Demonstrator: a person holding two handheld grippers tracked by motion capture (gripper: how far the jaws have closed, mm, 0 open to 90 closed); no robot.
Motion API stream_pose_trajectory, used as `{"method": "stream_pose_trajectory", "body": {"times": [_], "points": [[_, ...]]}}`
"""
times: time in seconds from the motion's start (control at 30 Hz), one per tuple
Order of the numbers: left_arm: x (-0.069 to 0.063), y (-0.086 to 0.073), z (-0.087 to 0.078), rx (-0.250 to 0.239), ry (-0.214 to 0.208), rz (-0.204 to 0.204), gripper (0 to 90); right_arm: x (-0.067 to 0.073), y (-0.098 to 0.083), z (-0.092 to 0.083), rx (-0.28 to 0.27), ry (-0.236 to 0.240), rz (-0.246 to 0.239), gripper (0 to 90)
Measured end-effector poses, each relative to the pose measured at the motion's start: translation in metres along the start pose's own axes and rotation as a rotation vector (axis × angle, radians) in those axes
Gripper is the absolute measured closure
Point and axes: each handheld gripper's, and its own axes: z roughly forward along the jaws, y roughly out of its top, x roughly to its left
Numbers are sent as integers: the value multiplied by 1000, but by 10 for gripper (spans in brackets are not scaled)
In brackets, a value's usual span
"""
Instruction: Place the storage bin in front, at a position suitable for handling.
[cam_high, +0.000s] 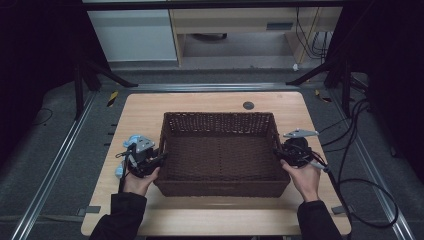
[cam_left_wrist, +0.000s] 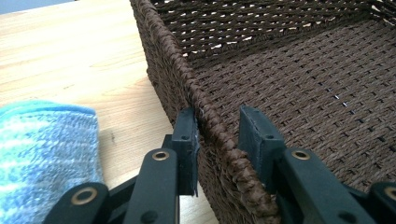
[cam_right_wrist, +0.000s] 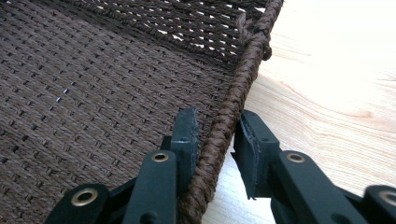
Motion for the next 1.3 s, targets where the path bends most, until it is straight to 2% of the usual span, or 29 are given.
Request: {"method": "stream_pose_trajectory", "body": {"times": [0.2,0.27,0.33,0.47,0.63,0.73,0.8,0.9,1.0,1.07,1.23,1.3], "points": [[-4,1,1,-7,-3,1,649,-6,-4,-3,-3,1,7,700],[-1,2,0,-8,0,-14,564,-6,-4,-3,-2,-1,1,696],[1,4,-3,-23,-17,-36,504,-6,-4,-3,-5,1,-2,684],[3,11,-15,-67,-7,-31,465,-7,-4,-4,-18,-13,-13,618],[16,16,-33,-115,28,-31,443,-7,-4,-5,-29,-24,-18,581],[32,11,-43,-130,59,-45,425,-7,-4,-4,-23,-17,-15,589],[43,4,-48,-125,86,-55,407,-7,-5,-3,-13,4,-7,639],[58,-10,-50,-107,124,-72,395,-7,-5,-3,-7,13,-3,668],[72,-23,-46,-74,160,-87,384,-5,-4,-3,-2,2,-5,690],[80,-30,-41,-52,169,-101,380,-5,-4,-4,-1,-2,3,697],[88,-41,-31,-20,182,-88,358,-7,-4,-5,5,-11,-5,702],[90,-43,-28,-7,187,-72,350,-8,-5,-6,2,-9,-3,701]]}}
